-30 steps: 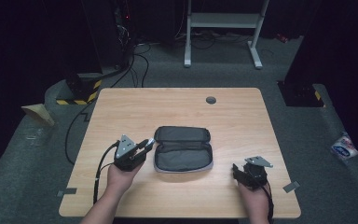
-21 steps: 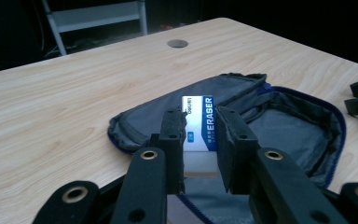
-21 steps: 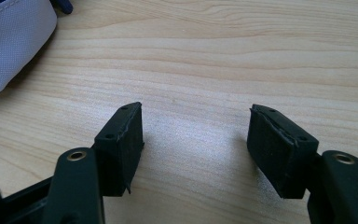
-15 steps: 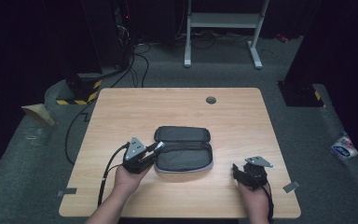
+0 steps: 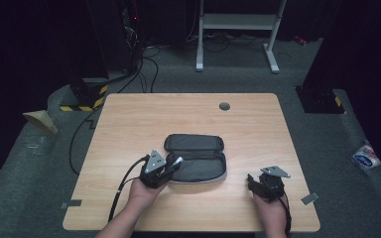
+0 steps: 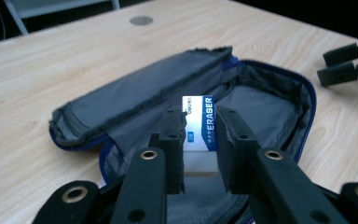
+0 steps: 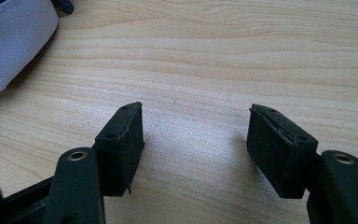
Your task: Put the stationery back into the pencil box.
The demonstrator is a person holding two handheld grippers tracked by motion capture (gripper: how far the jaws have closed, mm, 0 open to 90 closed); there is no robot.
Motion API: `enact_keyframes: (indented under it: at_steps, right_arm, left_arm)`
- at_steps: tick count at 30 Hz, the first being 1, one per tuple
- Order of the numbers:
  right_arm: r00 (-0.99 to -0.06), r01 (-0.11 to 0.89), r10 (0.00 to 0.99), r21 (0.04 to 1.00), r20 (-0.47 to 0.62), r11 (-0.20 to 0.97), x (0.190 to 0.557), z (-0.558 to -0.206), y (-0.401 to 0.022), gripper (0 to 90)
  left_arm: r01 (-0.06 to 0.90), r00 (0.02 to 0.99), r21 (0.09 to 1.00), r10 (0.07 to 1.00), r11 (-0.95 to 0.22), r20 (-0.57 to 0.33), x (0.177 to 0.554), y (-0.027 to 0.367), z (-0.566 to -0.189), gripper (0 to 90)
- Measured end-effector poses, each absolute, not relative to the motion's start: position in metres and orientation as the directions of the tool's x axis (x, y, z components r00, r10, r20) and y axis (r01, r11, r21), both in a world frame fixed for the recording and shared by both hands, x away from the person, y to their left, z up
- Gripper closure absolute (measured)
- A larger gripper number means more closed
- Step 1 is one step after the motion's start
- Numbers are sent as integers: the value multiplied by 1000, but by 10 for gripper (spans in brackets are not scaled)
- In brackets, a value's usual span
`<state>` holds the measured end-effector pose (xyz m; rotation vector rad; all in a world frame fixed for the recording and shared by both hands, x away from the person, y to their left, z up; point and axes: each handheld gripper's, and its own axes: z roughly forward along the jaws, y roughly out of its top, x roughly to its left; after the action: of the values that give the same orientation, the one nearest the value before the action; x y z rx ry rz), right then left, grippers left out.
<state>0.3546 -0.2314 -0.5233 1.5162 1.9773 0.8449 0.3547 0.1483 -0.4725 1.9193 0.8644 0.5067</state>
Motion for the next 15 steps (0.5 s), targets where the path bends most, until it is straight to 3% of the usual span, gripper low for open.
enact_keyframes:
  at_steps: [5, 15]
  right_arm:
    - [-251, 654, 968, 733, -21, 185, 355, -523, -231, 360]
    - [-255, 653, 967, 733, -21, 188, 355, -523, -231, 361]
  left_arm:
    - [418, 672, 833, 741, -363, -14, 361, 143, -491, 730]
    - [438, 661, 815, 751, -380, -5, 365, 141, -497, 727]
